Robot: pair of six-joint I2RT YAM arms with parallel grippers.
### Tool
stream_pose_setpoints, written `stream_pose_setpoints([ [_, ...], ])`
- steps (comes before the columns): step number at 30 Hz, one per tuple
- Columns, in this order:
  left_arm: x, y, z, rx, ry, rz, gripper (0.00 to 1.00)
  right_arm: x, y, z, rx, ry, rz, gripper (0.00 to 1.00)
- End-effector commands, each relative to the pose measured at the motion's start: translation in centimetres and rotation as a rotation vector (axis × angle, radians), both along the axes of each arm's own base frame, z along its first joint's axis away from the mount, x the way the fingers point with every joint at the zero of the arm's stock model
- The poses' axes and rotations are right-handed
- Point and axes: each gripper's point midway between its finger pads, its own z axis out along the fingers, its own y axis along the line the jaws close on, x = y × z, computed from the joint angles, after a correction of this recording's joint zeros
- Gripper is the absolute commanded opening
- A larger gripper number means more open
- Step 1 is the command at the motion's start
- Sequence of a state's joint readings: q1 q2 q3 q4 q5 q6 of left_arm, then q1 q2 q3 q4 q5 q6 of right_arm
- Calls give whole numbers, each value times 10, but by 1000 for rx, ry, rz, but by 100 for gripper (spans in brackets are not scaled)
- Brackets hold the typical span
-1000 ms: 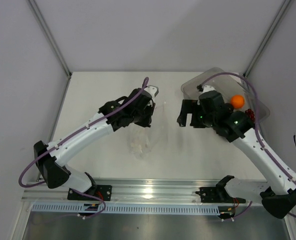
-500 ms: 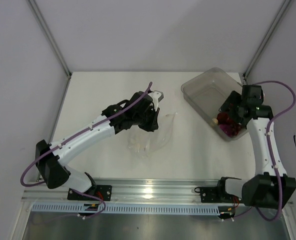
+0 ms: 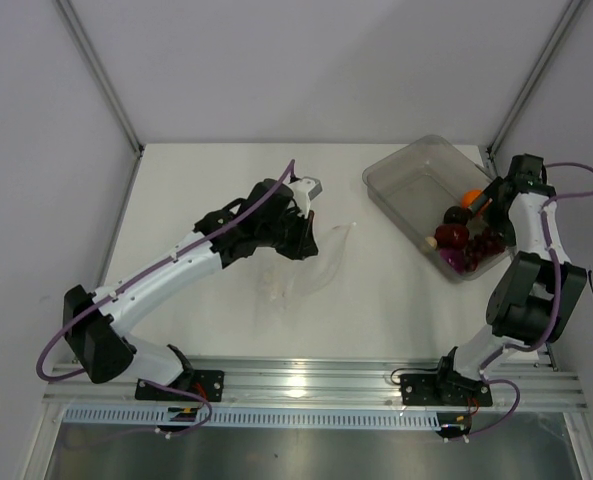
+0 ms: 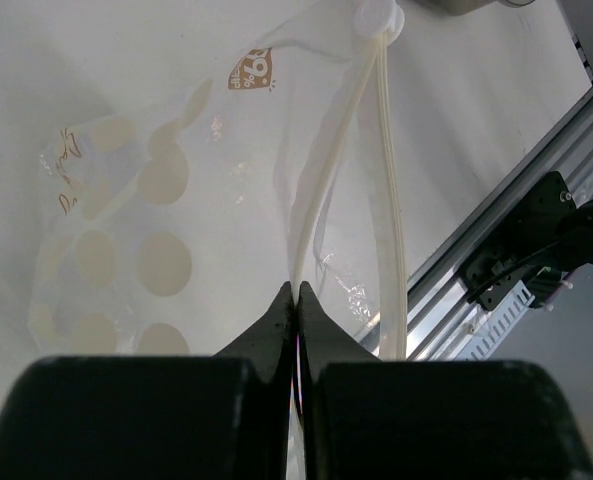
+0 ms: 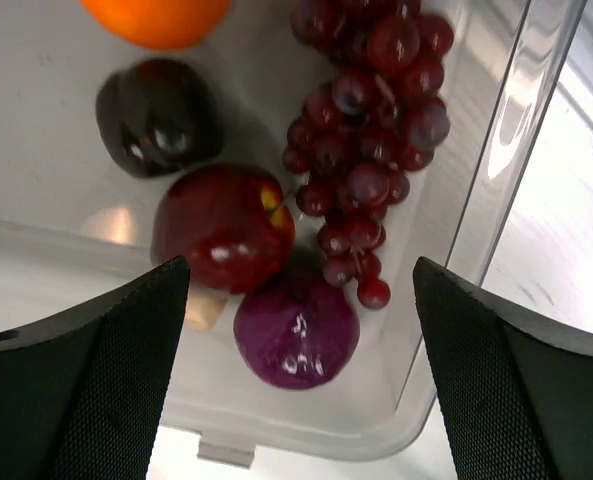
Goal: Place the food in the zip-top bag and seal the zipper
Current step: Pick up the fake fruit from the bin.
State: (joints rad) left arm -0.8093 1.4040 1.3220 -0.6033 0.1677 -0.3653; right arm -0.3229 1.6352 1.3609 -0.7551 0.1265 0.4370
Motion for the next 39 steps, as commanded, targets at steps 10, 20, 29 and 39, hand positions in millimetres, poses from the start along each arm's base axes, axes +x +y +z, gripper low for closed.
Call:
stream_pose_setpoints([
  [10,2,8,14,-71,-22,-20,1,48,-55,0,-153,16,-114,93],
  [20,4,10,13,-89,-15,-22,1,43,-59,-42,-139,96,-143,86],
  [29,5,11,12,-94,-9,-18,1,37,-56,-79,-105,165,-160,82],
  [39,6,8,13,-109,-2,-27,1,28,-55,-118,-85,233,-159,75],
])
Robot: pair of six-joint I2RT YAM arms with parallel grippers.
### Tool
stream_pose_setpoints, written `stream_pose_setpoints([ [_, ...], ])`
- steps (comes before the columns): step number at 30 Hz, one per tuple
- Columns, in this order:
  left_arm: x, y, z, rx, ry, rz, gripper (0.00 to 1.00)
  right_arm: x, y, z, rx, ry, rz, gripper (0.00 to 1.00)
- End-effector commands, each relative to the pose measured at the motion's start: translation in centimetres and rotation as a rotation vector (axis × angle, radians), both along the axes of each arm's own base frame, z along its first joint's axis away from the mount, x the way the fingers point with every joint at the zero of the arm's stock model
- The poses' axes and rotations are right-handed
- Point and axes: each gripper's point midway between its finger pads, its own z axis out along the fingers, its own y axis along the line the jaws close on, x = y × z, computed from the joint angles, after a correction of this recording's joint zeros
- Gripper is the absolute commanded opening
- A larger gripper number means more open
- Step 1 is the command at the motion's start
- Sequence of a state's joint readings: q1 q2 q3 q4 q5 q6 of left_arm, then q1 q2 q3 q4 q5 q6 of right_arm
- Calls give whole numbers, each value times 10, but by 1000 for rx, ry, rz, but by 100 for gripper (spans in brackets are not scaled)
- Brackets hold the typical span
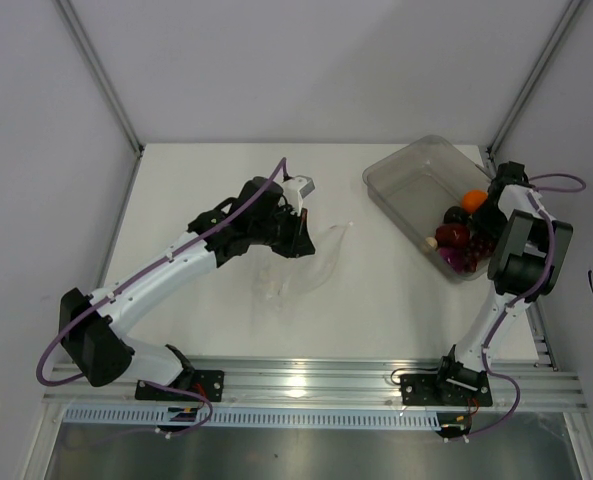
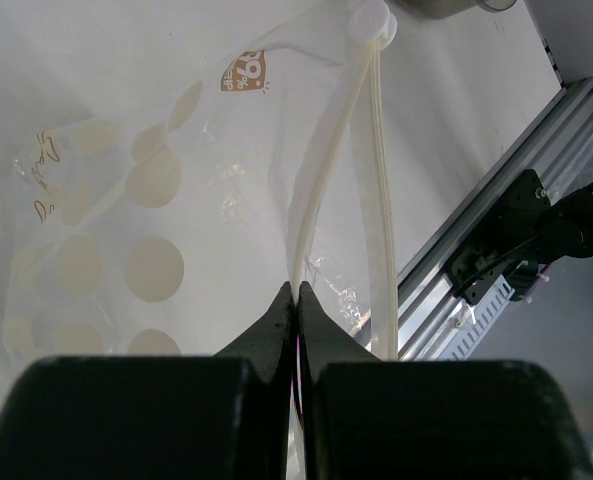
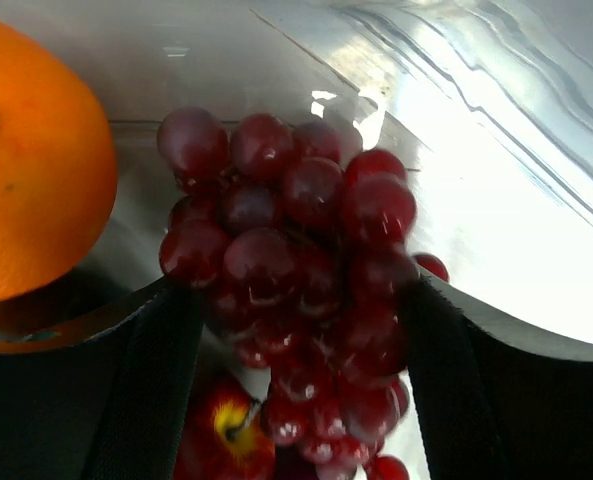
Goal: Place the food in the zip-top bag and seal the zipper
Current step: Pick up the fake fruit from the bin.
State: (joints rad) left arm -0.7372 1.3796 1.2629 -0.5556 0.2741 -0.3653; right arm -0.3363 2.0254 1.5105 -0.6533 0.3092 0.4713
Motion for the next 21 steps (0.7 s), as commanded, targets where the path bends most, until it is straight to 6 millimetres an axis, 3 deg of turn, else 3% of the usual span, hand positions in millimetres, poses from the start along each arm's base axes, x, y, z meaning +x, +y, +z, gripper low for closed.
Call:
stream_pose_setpoints([
  [1,1,-1,16,-48,-38,-14,1,-13,-2,-29,20,68,-36,74],
  [8,1,0,14,-43,-34,-9,1,-13,3,-38,43,66,-22,56],
  [11,2,0,14,-42,-32,-7,1,-13,5,-33,51,46,-16,35],
  [15,-2,-1,9,-48,-13,-17,0,-6,8,-12,58,-14,-1,11],
  [18,-2,-5,12,-63,-11,-34,0,-2,10,5,54,-46,4,10],
  [21,0,-4,10,-39,-7,-29,1,4,13,44,34,-131,17,7],
])
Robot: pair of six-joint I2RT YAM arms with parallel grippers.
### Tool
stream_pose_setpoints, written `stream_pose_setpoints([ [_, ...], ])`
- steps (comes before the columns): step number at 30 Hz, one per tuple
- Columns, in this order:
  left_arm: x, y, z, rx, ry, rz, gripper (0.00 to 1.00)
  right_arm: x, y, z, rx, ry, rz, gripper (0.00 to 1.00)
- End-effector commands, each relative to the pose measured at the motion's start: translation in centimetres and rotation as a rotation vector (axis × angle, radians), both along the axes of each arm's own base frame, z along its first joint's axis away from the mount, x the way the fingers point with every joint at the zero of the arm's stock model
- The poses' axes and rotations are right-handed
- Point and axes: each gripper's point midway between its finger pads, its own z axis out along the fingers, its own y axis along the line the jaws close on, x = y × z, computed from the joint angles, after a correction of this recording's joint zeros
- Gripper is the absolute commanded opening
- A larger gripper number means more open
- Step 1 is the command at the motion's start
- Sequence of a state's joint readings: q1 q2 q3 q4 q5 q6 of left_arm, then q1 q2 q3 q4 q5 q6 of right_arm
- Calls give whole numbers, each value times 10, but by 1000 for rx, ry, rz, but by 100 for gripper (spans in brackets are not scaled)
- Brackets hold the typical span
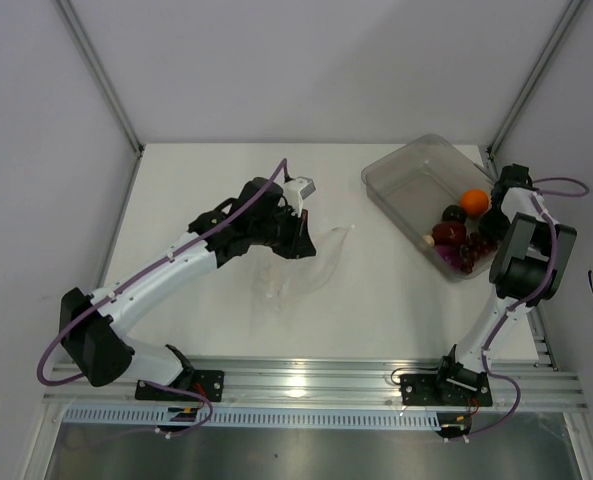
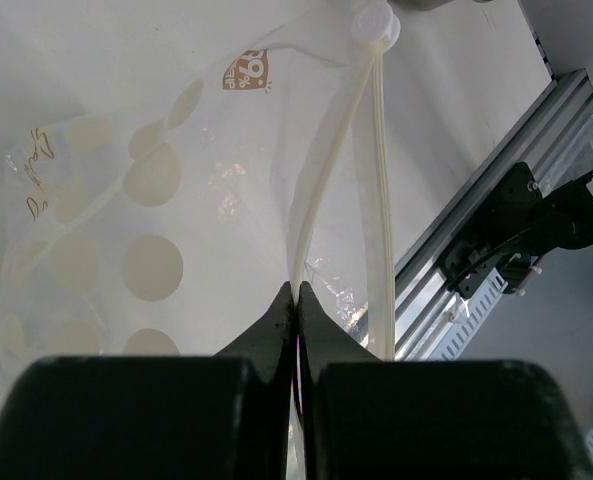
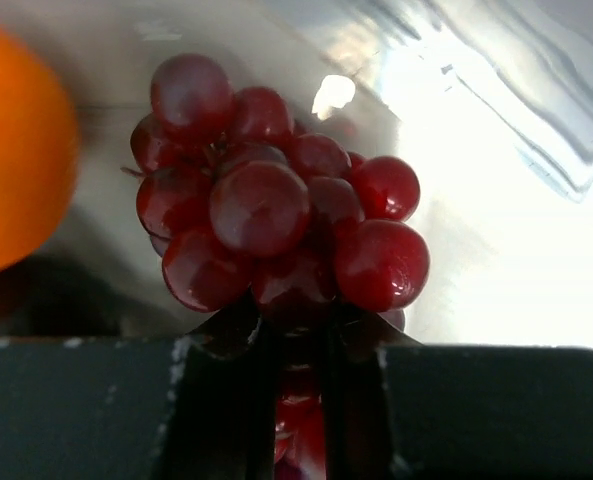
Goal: Place the food in the zip-top bag and seal the zipper
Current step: Pick up the fake fruit from the bin.
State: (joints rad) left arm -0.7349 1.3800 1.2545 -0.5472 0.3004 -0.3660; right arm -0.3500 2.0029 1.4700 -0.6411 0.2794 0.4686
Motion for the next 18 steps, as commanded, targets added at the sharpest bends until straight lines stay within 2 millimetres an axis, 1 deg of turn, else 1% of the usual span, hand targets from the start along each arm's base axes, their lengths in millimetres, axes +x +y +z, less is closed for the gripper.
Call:
stream_pose_setpoints([
  [1,4,-1,12,-27,-19,-7,1,14,11,56,2,-148,19,5],
  [3,5,-1,14,-35,-20,-10,1,17,18,73,9,-193,39,4],
  [4,5,-1,15,-36,-21,-10,0,19,20,87,5,-225,49,2],
  [5,5,-2,14,-36,-20,-10,1,18,23,94,8,-236,57,0],
  [6,5,-2,14,-34,-21,-9,1,19,25,100,10,-249,66,0],
  [7,6,-2,13,-33,-20,-8,1,19,30,113,14,-276,83,0],
  [10,7,-2,9,-27,-11,-7,1,19,43,134,4,-309,125,0],
  [11,7,-3,8,-24,-8,-9,1,19,47,149,-8,-339,137,0],
  [12,9,-3,9,-24,-7,-7,0,19,52,156,-12,-353,151,0],
  [13,10,-4,7,-19,-1,-9,1,20,63,163,-6,-368,180,0],
  [14,10,-5,10,-26,1,-16,1,18,70,177,-13,-398,200,0],
  [15,11,-5,9,-27,6,-18,0,18,78,185,-11,-415,217,0],
  [16,10,-7,11,-34,13,-26,1,19,96,192,-10,-428,269,0],
  [17,10,-9,16,-46,19,-40,1,16,106,207,-17,-461,296,0],
  [18,10,-10,15,-46,27,-43,1,16,116,215,-18,-477,327,0],
])
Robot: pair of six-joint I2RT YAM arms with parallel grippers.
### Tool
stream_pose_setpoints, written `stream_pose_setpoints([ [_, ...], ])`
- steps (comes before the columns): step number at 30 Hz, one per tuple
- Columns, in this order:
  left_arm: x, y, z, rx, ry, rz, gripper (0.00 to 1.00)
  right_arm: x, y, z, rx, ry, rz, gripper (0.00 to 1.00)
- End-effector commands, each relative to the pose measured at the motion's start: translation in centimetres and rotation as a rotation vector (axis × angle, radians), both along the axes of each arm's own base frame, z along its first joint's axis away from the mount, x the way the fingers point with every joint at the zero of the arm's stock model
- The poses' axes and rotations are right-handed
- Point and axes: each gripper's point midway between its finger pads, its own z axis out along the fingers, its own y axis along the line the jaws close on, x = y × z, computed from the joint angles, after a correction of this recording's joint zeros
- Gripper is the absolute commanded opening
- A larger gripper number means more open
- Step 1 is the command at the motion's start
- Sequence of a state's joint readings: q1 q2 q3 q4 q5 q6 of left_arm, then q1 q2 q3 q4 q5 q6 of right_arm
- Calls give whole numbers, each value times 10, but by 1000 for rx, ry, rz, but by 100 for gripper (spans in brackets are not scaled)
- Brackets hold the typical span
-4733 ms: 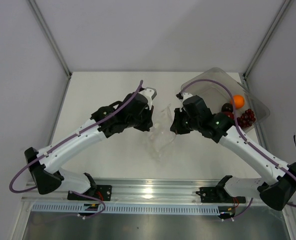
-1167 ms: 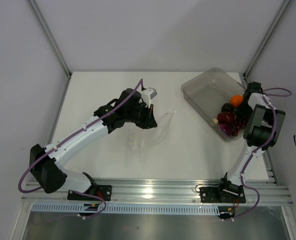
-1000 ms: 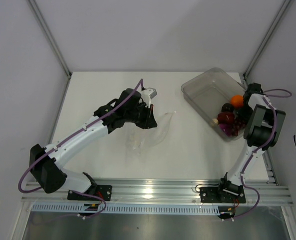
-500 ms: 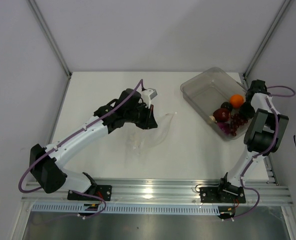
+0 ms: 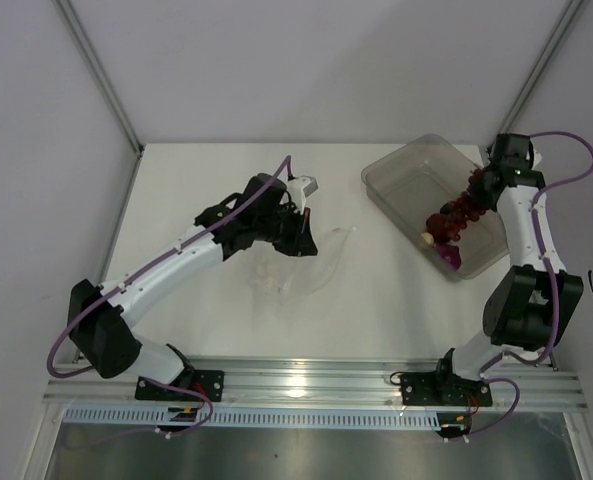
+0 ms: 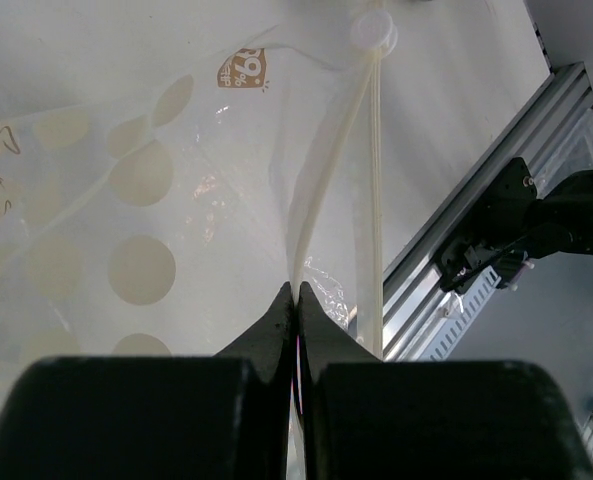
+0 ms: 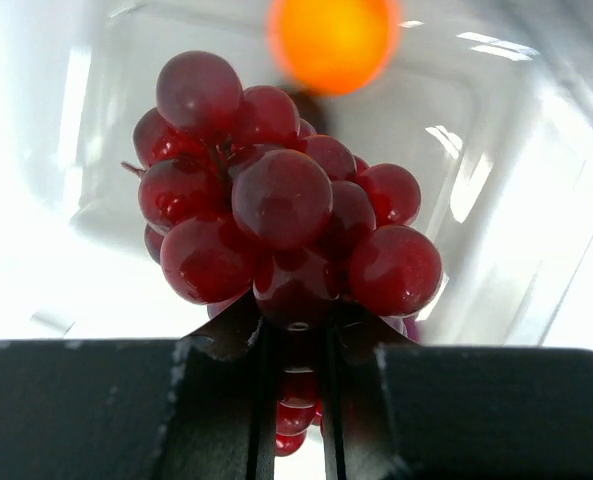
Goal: Place the food in the zip-top bag and seal the zipper
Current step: Pick up the fake fruit from the bin, then place the fake fruit in the zipper food storage bag.
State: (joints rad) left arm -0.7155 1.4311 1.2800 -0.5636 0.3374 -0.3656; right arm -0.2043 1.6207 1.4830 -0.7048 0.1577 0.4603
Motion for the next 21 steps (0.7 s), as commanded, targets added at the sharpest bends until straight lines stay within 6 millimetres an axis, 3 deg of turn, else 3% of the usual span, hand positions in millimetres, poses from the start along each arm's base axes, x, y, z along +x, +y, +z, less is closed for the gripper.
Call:
stream_pose_setpoints([
  [1,5,-7,25,-56,-20,-35,1,0,52,69,-29,-157,156,0],
  [4,5,-7,30,-49,-18,-42,1,-11,83,101,-7,-242,240,0],
  [6,3,-7,32,-51,-6,-53,1,-19,119,117,28,-288,348,0],
  [13,-3,-6,33,-46,31,-71,1,-78,216,195,112,-564,671,0],
  [20,-8,-15,32,-76,92,-96,1,-132,290,220,211,-699,951,0],
  [21,-9,-16,33,-83,98,-100,1,-135,298,215,212,-697,977,0],
])
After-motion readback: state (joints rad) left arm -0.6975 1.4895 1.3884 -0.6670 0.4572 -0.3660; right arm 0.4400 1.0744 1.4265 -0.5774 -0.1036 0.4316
